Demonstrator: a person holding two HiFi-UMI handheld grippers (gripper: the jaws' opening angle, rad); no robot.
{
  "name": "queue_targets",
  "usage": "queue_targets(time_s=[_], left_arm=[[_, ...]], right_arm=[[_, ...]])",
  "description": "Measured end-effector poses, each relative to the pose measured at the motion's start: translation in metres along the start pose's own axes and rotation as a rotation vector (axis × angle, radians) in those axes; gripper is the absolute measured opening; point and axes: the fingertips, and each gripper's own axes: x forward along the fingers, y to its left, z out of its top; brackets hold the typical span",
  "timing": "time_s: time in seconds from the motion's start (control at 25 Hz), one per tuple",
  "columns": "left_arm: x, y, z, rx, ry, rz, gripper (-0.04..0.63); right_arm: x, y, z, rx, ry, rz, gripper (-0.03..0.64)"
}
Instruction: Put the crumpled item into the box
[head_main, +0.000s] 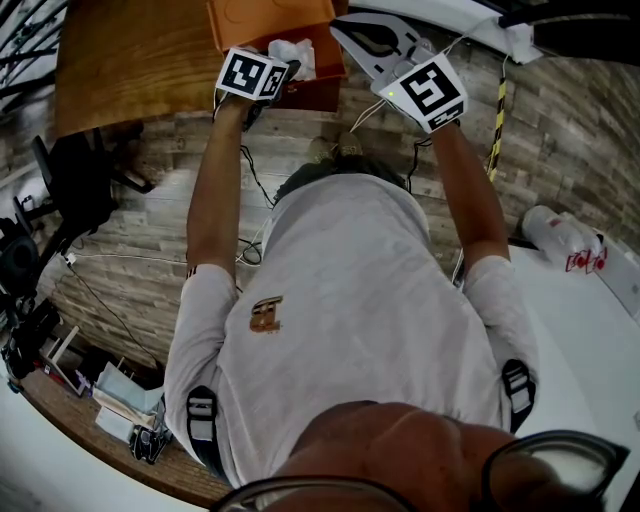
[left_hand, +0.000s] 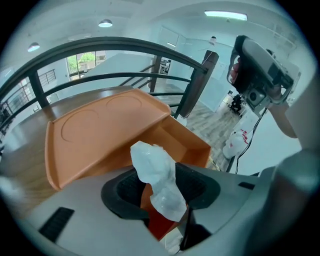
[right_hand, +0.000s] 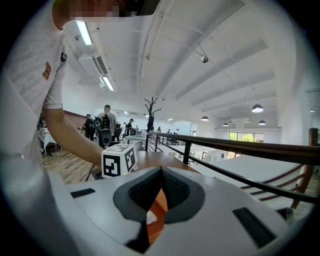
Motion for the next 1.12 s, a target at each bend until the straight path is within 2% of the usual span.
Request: queue_targets(time_s=[0.12,0.28,0.8,0.96,1.12], left_arm=[[-0.001,0.006,-0.004,0.018,0.007,0.062,0.235],[-0.006,0.016,-0.005,0.005,-0.012,0.116,0.269],[-0.041,0.029,-0.003,-0.045,-0.132,0.239,0.293],[-0.061,0.030,0.010,-0.062,-0.264,0.281,0.293],[-0.091,0.023,0.035,-0.069,-0.501,0.328,0.293]], right_arm=[[0.000,-0.001,-0.003,0.002,0.000,0.002,0.031],[0.003,-0.001,-0.005,0.004,0.000,0.011,0.031],[0.008,0.000,-0.004,0.003,-0.008,0.037,0.032],[0.009,0.002,-0.003,0.002,-0.012,0.047,0.032],[0.008,0.004,-0.003,0.011,-0.018,0.056,0.032]])
